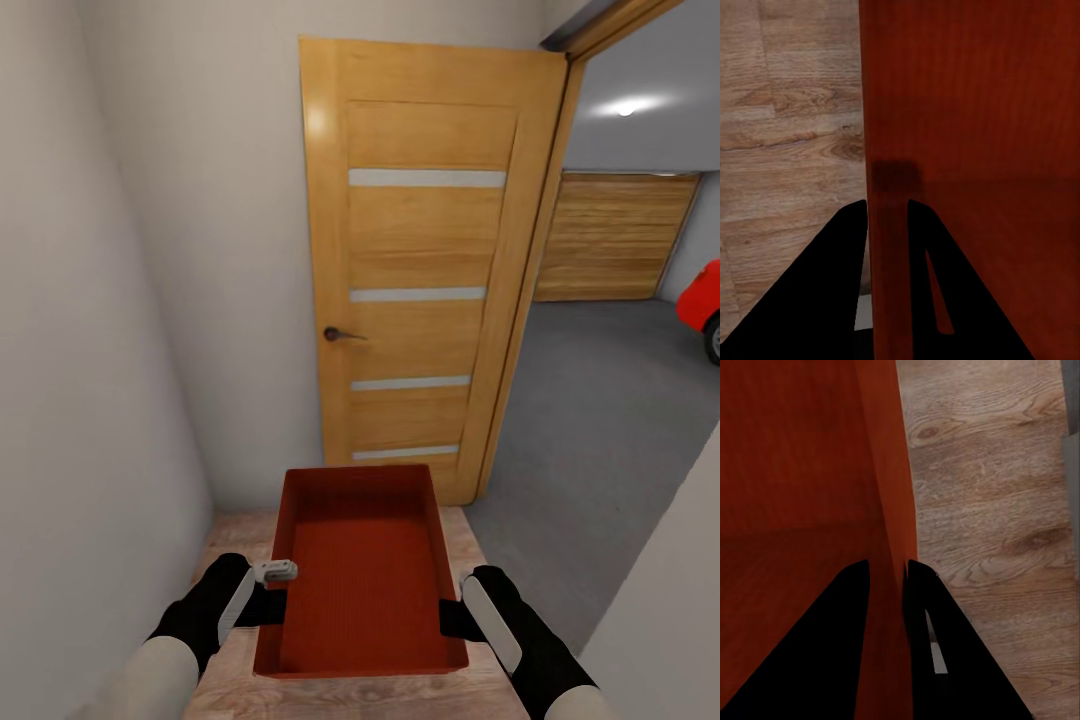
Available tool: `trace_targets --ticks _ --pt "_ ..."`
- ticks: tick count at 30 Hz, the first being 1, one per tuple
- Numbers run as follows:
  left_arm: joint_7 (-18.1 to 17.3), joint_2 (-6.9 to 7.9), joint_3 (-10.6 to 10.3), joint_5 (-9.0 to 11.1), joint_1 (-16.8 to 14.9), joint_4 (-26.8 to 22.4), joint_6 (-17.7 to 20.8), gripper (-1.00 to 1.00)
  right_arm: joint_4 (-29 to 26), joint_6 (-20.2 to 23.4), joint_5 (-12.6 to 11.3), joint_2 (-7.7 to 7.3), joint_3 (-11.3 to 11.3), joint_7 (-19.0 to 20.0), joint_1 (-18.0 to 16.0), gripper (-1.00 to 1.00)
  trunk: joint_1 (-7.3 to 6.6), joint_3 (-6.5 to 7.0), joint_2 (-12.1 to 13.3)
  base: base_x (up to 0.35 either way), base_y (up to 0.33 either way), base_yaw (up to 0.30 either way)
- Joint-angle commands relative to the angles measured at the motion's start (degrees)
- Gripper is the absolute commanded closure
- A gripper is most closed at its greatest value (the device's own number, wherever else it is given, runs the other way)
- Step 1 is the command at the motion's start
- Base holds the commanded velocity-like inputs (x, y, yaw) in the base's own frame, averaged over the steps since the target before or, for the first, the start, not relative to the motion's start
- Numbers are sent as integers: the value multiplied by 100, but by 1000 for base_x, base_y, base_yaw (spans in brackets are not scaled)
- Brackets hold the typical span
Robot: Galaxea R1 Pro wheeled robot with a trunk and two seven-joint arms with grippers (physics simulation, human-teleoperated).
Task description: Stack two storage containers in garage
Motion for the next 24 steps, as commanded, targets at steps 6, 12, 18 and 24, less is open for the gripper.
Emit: trace_targets --ticks 6,12,18,24 --pt "26 1 6 92 -4 -10 26 100 -9 -31 -147 -1 -4 -42 -6 100 5 -8 -7 295 0 0" --pt "26 1 6 92 -4 -10 26 100 -8 -31 -147 -1 -2 -42 -6 100 5 -8 -7 60 0 0" --pt "26 1 10 98 -3 -10 26 100 -8 -31 -147 -1 -3 -42 -6 100 5 -8 -7 3 0 0" --pt "26 1 14 101 -5 -10 26 100 -8 -31 -147 -1 -2 -42 -6 100 5 -8 -7 58 135 0"
